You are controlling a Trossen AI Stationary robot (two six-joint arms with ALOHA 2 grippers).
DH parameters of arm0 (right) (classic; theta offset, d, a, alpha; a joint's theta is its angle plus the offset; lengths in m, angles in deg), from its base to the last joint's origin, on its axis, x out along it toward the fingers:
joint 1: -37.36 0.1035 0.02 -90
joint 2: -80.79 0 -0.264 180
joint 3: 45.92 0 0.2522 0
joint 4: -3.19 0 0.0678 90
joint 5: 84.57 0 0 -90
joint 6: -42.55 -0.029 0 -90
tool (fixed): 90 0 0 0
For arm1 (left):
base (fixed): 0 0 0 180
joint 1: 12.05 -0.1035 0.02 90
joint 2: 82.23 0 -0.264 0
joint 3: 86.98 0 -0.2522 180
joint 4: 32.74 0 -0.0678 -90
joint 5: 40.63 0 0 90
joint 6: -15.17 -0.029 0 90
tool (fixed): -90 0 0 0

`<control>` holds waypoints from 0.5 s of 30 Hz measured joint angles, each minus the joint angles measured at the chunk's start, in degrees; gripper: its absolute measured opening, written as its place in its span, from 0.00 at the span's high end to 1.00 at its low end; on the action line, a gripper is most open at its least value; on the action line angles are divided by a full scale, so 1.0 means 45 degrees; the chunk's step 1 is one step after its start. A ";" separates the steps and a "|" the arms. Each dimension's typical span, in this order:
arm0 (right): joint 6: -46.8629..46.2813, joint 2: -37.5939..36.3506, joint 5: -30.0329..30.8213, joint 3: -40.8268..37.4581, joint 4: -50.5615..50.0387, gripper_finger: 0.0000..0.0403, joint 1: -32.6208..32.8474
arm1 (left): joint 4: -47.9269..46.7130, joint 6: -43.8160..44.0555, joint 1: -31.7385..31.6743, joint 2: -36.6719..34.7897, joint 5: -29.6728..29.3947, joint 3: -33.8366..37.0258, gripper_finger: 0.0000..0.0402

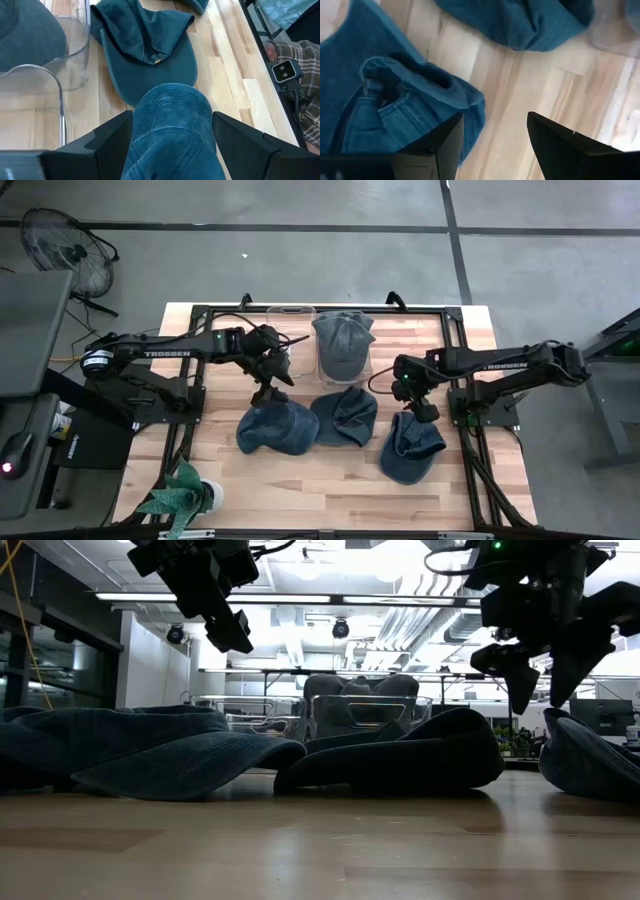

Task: Pick & Place hat
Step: Put the right blue cap into the left transparent bin

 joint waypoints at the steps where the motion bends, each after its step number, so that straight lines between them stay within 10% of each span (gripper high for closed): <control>1: 0.0002 0.0018 0.0011 0.0000 0.0001 0.47 0.0137 | 0.0000 0.0000 0.0000 0.0000 0.0004 0.0000 0.33; 15: -0.0487 0.0048 0.0831 0.0000 0.0112 0.47 0.1333 | -0.0019 -0.0015 0.0000 0.0000 0.0010 0.0000 0.33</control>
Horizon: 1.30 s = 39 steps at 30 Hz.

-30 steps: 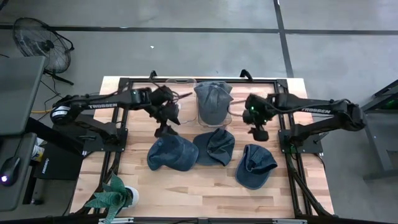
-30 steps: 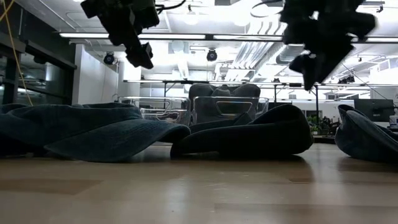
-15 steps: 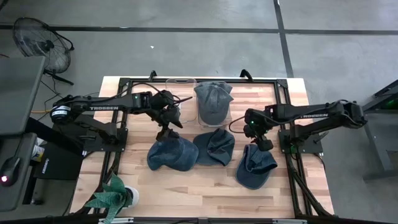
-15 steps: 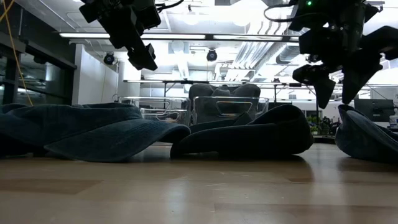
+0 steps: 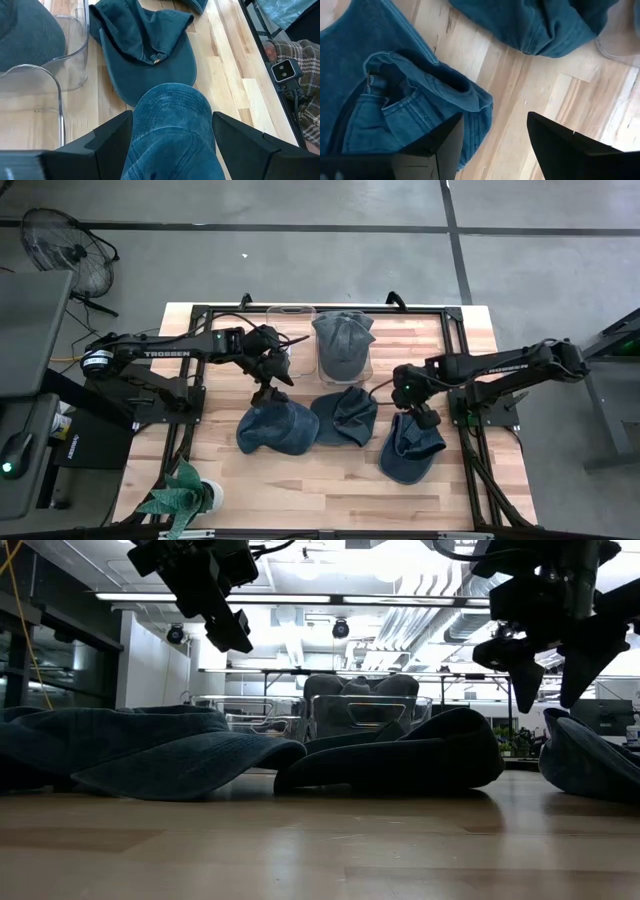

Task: Pick & Place hat
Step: Put the right blue cap into the left transparent bin

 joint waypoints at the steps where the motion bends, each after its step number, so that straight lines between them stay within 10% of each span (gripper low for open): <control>1: -0.0009 0.0009 0.0000 0.0000 0.0004 0.47 0.0053 | -0.0005 -0.0001 0.0000 0.0000 0.0000 0.0000 0.33; 39: -0.0954 0.1651 -0.1232 0.0000 0.1228 0.56 0.1109 | -0.0010 0.0102 0.0000 0.0000 0.0019 0.0000 0.33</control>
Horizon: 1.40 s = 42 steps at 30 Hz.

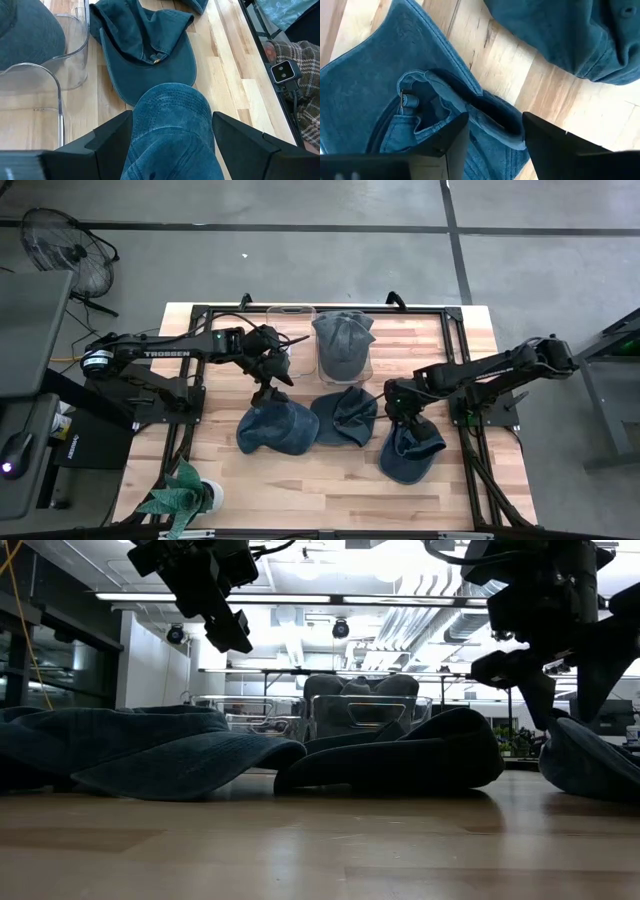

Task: Pick & Place hat
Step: Put the right blue cap into the left transparent bin

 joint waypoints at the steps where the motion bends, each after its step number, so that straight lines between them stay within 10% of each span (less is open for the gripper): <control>1: -0.0003 0.0000 0.0002 0.0000 0.0000 0.57 0.0000 | 0.0000 0.0000 0.0000 0.0000 0.0000 0.0000 0.33; 20: -0.0004 0.0000 -0.0291 0.0000 -0.0035 0.97 -0.0005 | -0.0005 0.0049 0.0000 0.0000 0.0000 0.0000 0.33; 42: -0.0815 0.0010 0.3308 0.3690 -0.4257 0.99 0.0772 | 0.0669 0.1088 -0.0005 0.0005 0.0032 0.0000 0.33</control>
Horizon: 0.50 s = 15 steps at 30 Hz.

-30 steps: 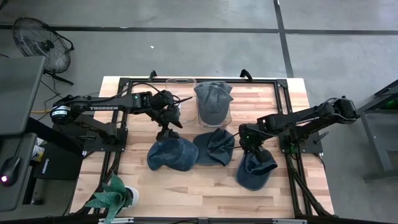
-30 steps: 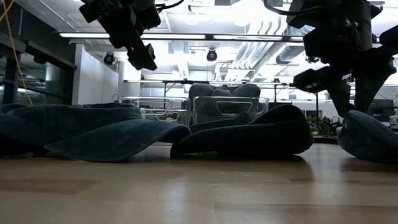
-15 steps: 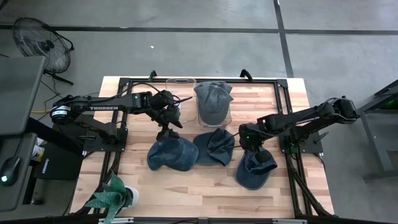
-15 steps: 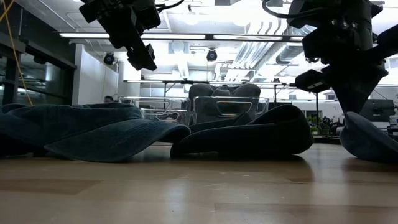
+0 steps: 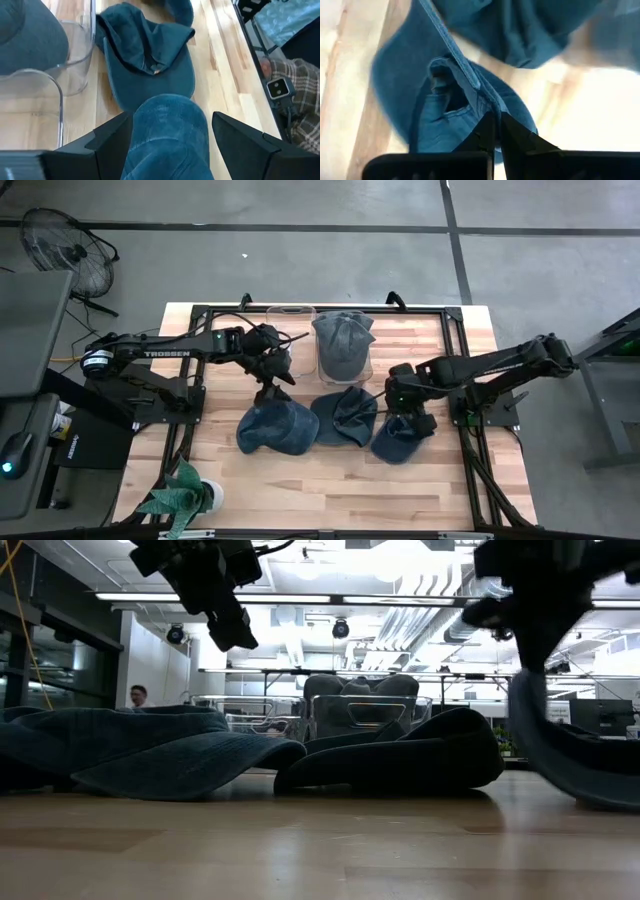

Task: Pick & Place hat
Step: Put the right blue cap into the left transparent bin

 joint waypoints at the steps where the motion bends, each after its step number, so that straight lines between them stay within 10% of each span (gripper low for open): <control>1: -0.0031 0.0000 0.0304 0.0328 -0.0278 0.99 0.0107 | 0.0073 0.0124 0.0005 0.0000 0.0004 -0.0005 0.33; 15: -0.1228 0.0000 0.4251 0.4223 -0.3651 0.99 0.2258 | 0.1622 0.2578 0.0005 0.0000 0.0364 -0.0005 0.33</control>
